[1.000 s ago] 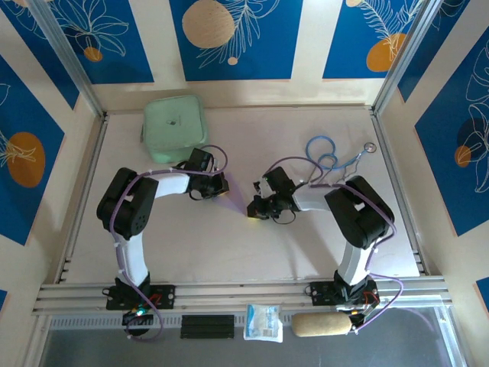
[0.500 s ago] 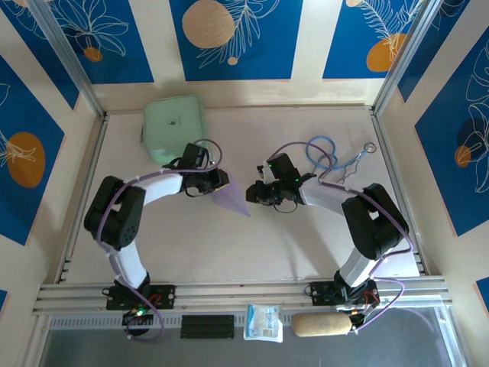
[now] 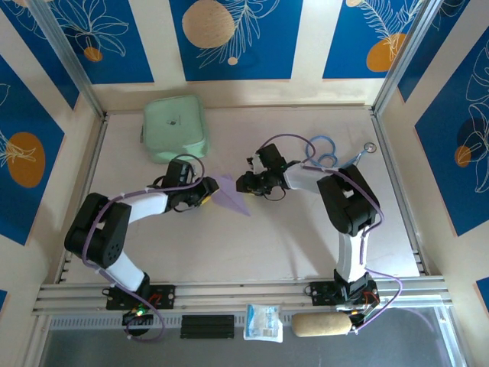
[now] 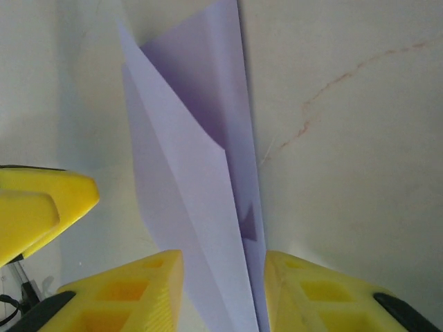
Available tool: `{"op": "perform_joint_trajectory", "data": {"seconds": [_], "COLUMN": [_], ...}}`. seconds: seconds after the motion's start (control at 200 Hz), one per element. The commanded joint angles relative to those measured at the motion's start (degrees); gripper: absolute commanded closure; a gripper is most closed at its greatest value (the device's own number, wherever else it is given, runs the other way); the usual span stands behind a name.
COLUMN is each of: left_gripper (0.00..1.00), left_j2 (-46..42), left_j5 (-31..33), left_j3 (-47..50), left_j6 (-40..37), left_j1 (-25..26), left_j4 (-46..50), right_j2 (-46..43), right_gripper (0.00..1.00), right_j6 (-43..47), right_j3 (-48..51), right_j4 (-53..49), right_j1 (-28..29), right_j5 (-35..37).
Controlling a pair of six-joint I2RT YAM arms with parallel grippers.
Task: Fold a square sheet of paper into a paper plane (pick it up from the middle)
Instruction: Turn over the paper at the center of the table.
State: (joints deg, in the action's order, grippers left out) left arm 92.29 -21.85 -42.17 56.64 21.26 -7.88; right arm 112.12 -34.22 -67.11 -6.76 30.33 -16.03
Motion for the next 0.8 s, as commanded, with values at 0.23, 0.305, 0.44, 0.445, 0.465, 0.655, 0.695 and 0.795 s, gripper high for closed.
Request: {"op": "perform_joint_trajectory", "data": {"seconds": [0.23,0.305,0.44,0.445,0.465,0.655,0.695,0.795], "left_gripper": [0.4,0.38,0.34,0.34,0.33,0.26,0.24,0.21], "left_j2": [-1.68,-1.76,-2.41,-2.4,-2.46,-4.28,-4.96,-6.75], "left_j5": [-2.15,-2.55,-3.31,-3.34,-3.54,-5.43,-5.88,-7.67], "left_j3": [2.35,2.49,2.96,2.97,3.06,4.61,4.89,5.64], "left_j6": [2.95,2.85,2.63,2.66,2.65,2.39,2.21,1.58], "left_j1": [-1.25,-1.39,-1.67,-1.71,-1.74,-2.01,-2.01,-2.01], "left_j4": [-7.58,-7.75,-8.36,-8.37,-8.49,-10.95,-11.38,-13.31], "right_j2": [4.21,4.38,4.57,4.59,4.53,2.34,1.44,-1.22], "right_gripper": [0.75,0.77,0.86,0.87,0.88,0.98,0.98,0.99], "right_j6": [2.26,2.23,2.05,2.01,1.9,0.1,-0.51,-3.08], "right_j3": [-3.41,-3.3,-3.22,-3.26,-3.24,-2.35,-1.76,-0.55], "right_j4": [2.1,2.96,4.15,4.18,4.41,7.62,8.77,11.12], "right_j1": [-1.01,-1.15,-1.32,-1.37,-1.33,-1.67,-1.76,-2.28], "right_j5": [-7.83,-8.97,-10.23,-10.28,-10.46,-12.57,-13.19,-14.98]}}
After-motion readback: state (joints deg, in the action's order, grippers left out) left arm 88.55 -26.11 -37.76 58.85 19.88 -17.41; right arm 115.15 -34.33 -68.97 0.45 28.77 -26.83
